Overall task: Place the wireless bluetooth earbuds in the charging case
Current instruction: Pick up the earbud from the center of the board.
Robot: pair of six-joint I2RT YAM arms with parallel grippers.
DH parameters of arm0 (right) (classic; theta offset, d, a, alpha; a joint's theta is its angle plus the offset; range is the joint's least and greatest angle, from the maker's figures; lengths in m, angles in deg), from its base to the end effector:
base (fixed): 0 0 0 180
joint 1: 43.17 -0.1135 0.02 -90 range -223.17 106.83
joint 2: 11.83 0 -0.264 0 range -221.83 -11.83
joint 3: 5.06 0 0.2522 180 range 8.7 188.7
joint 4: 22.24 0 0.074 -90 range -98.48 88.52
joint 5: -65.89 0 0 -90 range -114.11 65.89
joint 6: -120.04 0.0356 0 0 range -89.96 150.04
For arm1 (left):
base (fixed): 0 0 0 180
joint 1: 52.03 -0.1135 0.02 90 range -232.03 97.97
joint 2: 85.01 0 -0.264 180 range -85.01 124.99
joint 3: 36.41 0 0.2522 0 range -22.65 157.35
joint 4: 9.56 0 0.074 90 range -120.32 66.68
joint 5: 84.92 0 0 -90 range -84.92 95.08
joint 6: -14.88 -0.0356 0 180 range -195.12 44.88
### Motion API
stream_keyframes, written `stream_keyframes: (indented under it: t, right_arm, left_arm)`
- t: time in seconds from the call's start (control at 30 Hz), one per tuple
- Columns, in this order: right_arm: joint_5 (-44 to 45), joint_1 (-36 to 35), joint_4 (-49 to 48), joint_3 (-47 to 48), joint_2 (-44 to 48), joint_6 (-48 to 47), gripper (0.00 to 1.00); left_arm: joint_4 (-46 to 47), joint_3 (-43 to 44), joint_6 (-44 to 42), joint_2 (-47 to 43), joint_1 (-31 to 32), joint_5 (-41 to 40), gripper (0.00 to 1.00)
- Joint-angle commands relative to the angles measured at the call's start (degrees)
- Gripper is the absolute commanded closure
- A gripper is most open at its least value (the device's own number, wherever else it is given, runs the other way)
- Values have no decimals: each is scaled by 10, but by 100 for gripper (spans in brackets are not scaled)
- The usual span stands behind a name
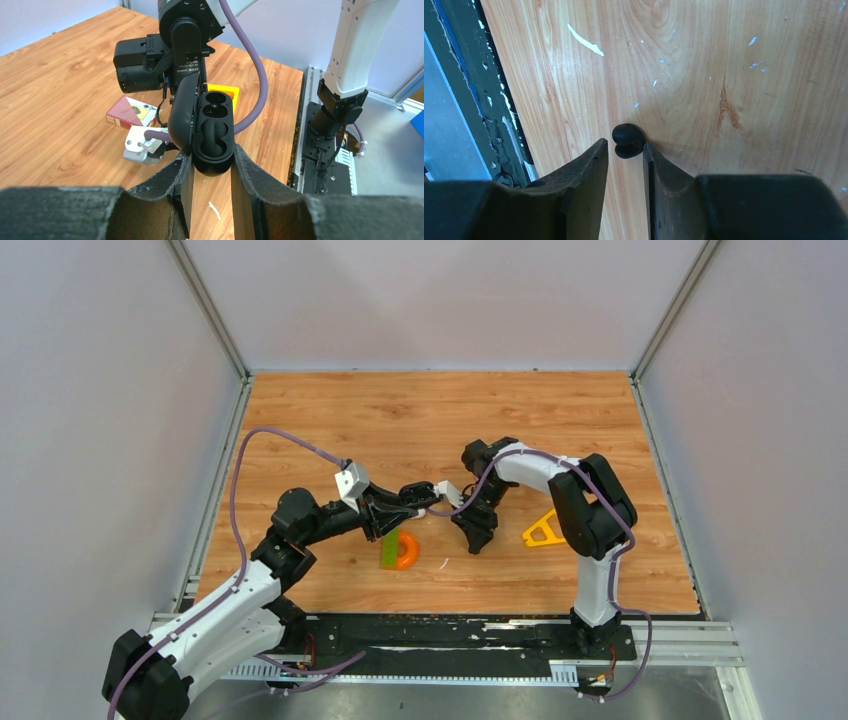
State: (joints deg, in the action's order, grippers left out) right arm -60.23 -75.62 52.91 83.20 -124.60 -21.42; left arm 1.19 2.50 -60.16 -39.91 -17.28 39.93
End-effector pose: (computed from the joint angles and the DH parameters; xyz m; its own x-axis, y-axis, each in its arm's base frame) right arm 0.2709 0.1971 0.1510 -0.2446 -0.9043 -0.3500 -0.8687 0.0440 0.4933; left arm 0.1423 -0.1235 0.2815 -0.1785 -0.1340 -0.9748 0.9209 0.3261 -0.2134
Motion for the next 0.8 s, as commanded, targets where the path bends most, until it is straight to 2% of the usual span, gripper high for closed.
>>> stream_keyframes:
  t: [0.0, 0.23, 0.5, 0.77]
  right_arm:
    - [2, -4, -1, 6, 27, -7, 67]
    - [35, 3, -21, 26, 48, 15, 66]
    - [2, 4, -83, -14, 49, 55, 67]
    - [-1, 3, -97, -29, 49, 57, 67]
  left_arm:
    - [5, 18, -3, -4, -1, 7, 99]
    - [8, 20, -1, -3, 0, 7, 99]
    - [14, 17, 2, -4, 0, 7, 99]
    - [16, 17, 4, 1, -1, 8, 99]
